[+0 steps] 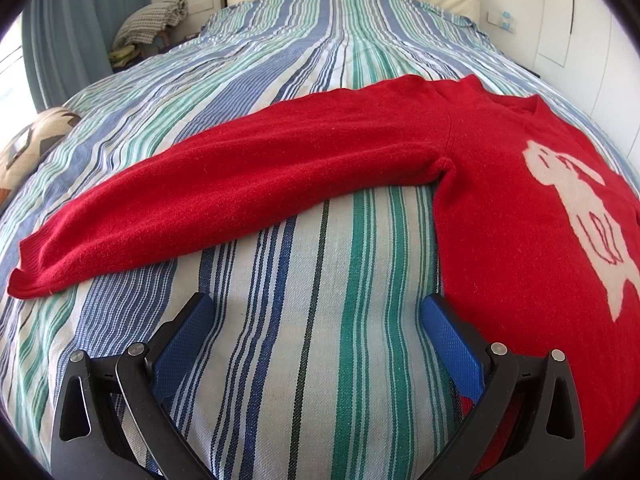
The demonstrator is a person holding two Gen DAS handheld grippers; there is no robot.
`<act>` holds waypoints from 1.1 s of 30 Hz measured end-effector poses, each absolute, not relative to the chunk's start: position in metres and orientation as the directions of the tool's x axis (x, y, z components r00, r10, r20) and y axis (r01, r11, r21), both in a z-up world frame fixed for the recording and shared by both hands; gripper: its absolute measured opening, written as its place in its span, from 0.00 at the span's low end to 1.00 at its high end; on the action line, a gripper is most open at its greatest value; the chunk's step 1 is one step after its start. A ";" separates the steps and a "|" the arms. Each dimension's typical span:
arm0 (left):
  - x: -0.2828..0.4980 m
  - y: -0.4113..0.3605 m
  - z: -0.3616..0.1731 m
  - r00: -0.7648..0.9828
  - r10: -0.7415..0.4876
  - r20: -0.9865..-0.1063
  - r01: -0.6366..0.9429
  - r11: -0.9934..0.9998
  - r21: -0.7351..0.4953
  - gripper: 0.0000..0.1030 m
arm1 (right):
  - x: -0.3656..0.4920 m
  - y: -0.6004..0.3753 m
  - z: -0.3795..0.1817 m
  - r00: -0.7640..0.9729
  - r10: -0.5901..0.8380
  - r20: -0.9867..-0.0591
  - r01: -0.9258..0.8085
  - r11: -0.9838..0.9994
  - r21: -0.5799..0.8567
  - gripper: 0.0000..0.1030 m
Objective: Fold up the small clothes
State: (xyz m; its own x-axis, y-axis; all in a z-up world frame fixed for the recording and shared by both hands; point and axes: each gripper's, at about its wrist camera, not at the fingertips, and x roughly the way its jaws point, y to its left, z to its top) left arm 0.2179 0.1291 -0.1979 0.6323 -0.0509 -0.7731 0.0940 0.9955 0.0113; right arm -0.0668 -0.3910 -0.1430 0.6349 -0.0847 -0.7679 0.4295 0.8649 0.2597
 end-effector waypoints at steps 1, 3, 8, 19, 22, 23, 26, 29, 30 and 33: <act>0.218 0.129 -0.198 0.632 -0.051 -0.773 0.094 0.996 0.011 1.00 | -0.066 -0.390 -0.143 0.635 -0.083 -0.768 0.427 0.866 0.259 0.80; 0.218 0.129 -0.198 0.632 -0.051 -0.773 0.094 0.996 0.011 1.00 | -0.065 -0.388 -0.143 0.635 -0.080 -0.769 0.421 0.870 0.257 0.80; 0.218 0.129 -0.198 0.632 -0.051 -0.773 0.093 0.996 0.011 1.00 | -0.063 -0.385 -0.143 0.633 -0.078 -0.770 0.409 0.878 0.247 0.80; 0.218 0.129 -0.198 0.632 -0.050 -0.773 0.093 0.996 0.011 1.00 | -0.063 -0.384 -0.144 0.632 -0.075 -0.772 0.409 0.878 0.250 0.80; 0.218 0.129 -0.198 0.632 -0.050 -0.773 0.093 0.996 0.011 1.00 | -0.063 -0.385 -0.144 0.633 -0.074 -0.771 0.409 0.877 0.252 0.80; 0.218 0.129 -0.198 0.632 -0.050 -0.773 0.093 0.996 0.011 1.00 | -0.063 -0.385 -0.144 0.632 -0.074 -0.771 0.410 0.876 0.252 0.80; 0.218 0.129 -0.198 0.632 -0.050 -0.773 0.093 0.996 0.011 1.00 | -0.063 -0.385 -0.144 0.631 -0.072 -0.772 0.412 0.875 0.254 0.80; 0.218 0.129 -0.198 0.632 -0.050 -0.773 0.093 0.996 0.011 1.00 | -0.063 -0.384 -0.144 0.633 -0.069 -0.771 0.407 0.877 0.256 0.80; 0.218 0.129 -0.198 0.632 -0.050 -0.773 0.093 0.996 0.012 1.00 | -0.063 -0.384 -0.144 0.633 -0.068 -0.771 0.406 0.877 0.256 0.80; 0.218 0.129 -0.198 0.632 -0.050 -0.773 0.093 0.996 0.011 1.00 | -0.063 -0.384 -0.145 0.632 -0.068 -0.772 0.409 0.875 0.258 0.80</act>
State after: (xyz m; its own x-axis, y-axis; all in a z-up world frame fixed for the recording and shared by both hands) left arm 0.2180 0.1290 -0.1979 0.6323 -0.0499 -0.7731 0.0926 0.9956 0.0115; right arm -0.0633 -0.3842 -0.1447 0.6325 -0.0683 -0.7716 0.4095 0.8750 0.2581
